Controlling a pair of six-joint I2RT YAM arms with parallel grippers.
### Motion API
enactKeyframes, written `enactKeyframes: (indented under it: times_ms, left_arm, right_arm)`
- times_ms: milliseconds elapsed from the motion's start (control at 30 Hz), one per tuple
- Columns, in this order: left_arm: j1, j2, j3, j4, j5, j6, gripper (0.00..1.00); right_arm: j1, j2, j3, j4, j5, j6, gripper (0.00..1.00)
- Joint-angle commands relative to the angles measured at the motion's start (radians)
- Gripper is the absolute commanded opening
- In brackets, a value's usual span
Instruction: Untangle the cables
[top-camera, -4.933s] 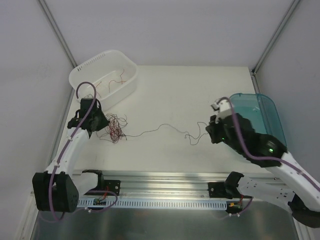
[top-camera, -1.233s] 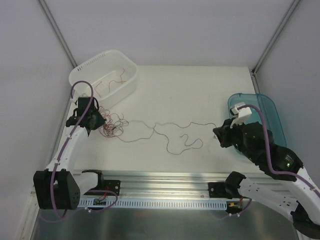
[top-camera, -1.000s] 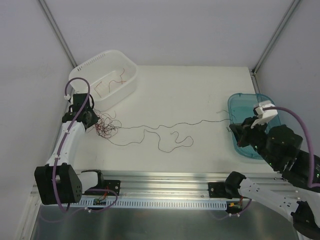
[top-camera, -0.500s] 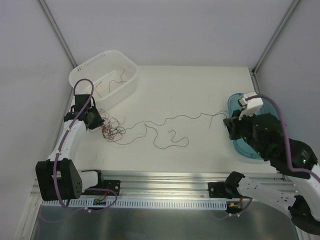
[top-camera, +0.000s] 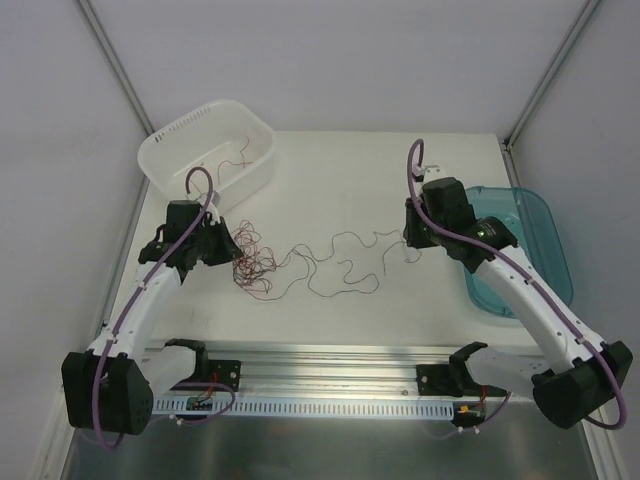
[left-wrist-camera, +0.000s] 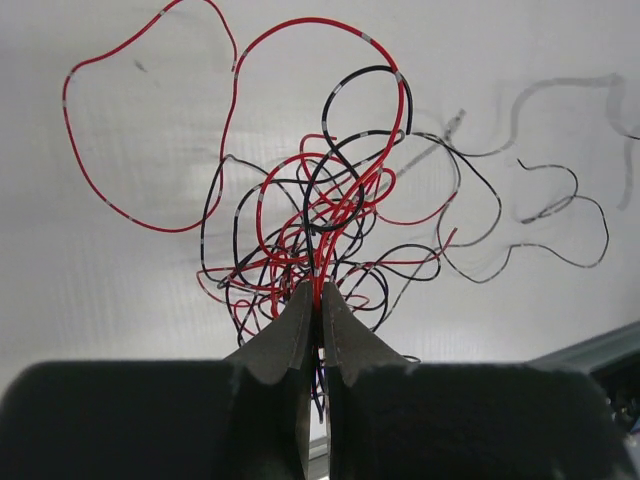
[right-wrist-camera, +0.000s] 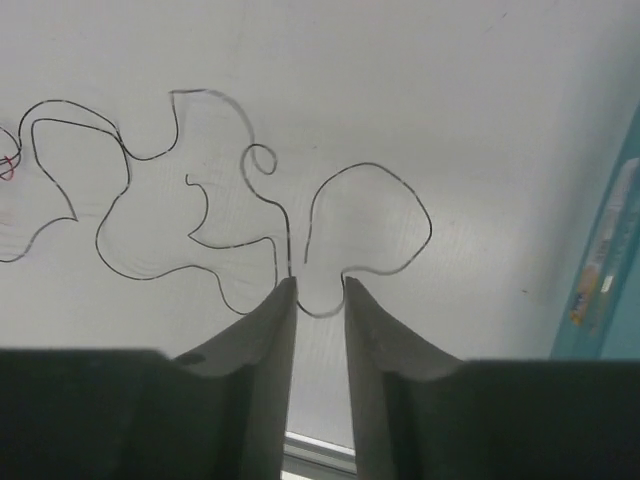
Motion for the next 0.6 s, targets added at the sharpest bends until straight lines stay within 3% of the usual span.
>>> enactKeyframes:
  times_ms: [0,67,167,333,567]
  left_arm:
    - [-0.055,-0.001,-0.010,0.040,0.075,0.022,0.00]
    - [-0.064,0.008,-0.007,0.041,0.084,0.022,0.00]
    - [-0.076,0.010,-0.004,0.047,0.104,0.013,0.00]
    - [-0.107,0.021,-0.007,0.061,0.150,-0.021,0.00]
    - [-0.219,0.013,-0.005,0.077,0.072,-0.162,0.00]
  right_arm:
    - [-0.001,0.028,-0.039,0.093,-0.092,0.066,0.30]
    - [0.013,0.020,-0.068,0.115,-0.103,0.087,0.49]
    - [0.065,-0.006,-0.079,0.130,-0.111,0.109,0.63]
    - [0.262,-0.002,-0.122,0.292,-0.149,0.166,0.66]
    - [0.450,0.190,-0.150,0.610,-0.201,0.276,0.71]
